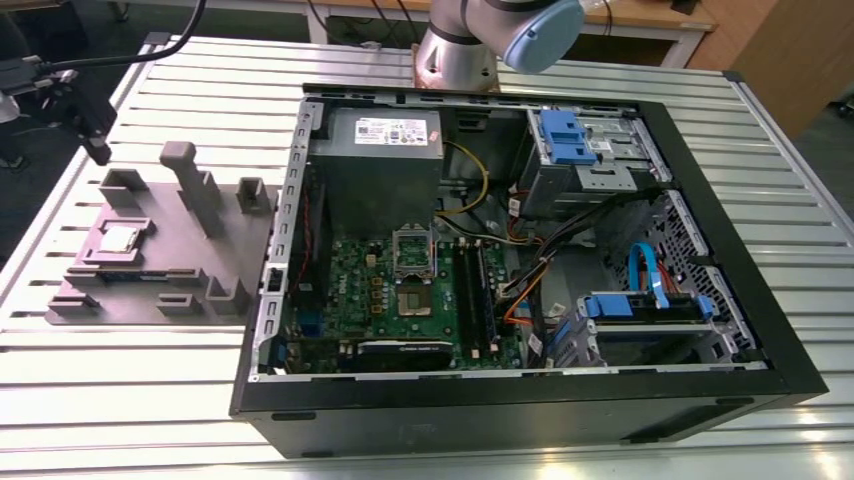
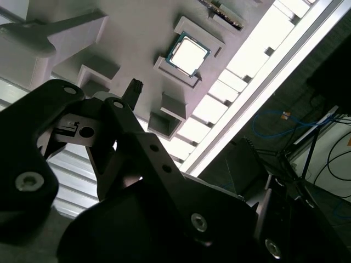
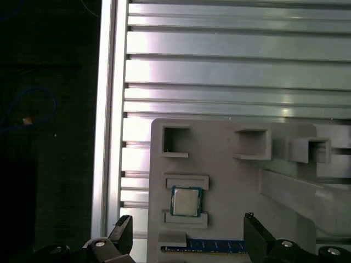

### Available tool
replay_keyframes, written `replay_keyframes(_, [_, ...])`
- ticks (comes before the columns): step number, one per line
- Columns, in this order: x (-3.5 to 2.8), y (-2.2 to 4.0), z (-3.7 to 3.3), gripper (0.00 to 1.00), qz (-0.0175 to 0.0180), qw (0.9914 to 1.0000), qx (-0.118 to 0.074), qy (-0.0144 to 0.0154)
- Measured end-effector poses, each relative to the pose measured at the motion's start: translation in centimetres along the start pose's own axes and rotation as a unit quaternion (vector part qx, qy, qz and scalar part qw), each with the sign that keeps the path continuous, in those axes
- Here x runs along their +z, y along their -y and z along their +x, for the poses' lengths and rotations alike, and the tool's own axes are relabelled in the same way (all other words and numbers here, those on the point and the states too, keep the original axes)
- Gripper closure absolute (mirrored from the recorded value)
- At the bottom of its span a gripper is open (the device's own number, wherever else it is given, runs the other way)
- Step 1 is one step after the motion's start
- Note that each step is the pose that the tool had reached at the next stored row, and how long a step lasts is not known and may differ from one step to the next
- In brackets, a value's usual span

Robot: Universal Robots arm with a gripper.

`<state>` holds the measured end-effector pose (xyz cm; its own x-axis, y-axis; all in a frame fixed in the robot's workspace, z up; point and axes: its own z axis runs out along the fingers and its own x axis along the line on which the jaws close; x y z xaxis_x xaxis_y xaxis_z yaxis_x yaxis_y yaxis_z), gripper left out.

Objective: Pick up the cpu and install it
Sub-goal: 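Pick up the cpu and move it towards the insertion slot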

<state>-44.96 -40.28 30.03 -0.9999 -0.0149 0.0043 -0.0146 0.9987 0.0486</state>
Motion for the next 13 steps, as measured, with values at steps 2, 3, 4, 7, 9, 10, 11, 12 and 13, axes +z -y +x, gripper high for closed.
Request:
replay_keyframes(2, [0.15,0.11,0.00,0.12,0.0000,1.00000,0.000,-0.0001])
replay_keyframes(3, [0.24,0.16,0.00,0.12,0.0000,1.00000,0.000,-0.0002])
replay_keyframes(4, [0.33,0.18,0.01,0.12,0.0000,1.00000,0.000,-0.0004])
replay_keyframes(7, [0.55,0.23,0.00,0.12,0.0001,1.00000,-0.003,-0.0006])
replay_keyframes(9, [0.67,0.24,0.01,0.12,0.0001,0.99998,-0.005,-0.0008])
replay_keyframes(10, [0.76,0.25,0.00,0.12,0.0001,0.99998,-0.006,-0.0008])
replay_keyframes(11, [0.85,0.26,0.00,0.12,0.0000,0.99998,-0.006,-0.0008])
replay_keyframes(12, [0.93,0.27,0.00,0.12,0.0000,0.99998,-0.006,-0.0008])
replay_keyframes(13, [1.00,0.27,0.00,0.12,0.0000,0.99998,-0.006,-0.0008])
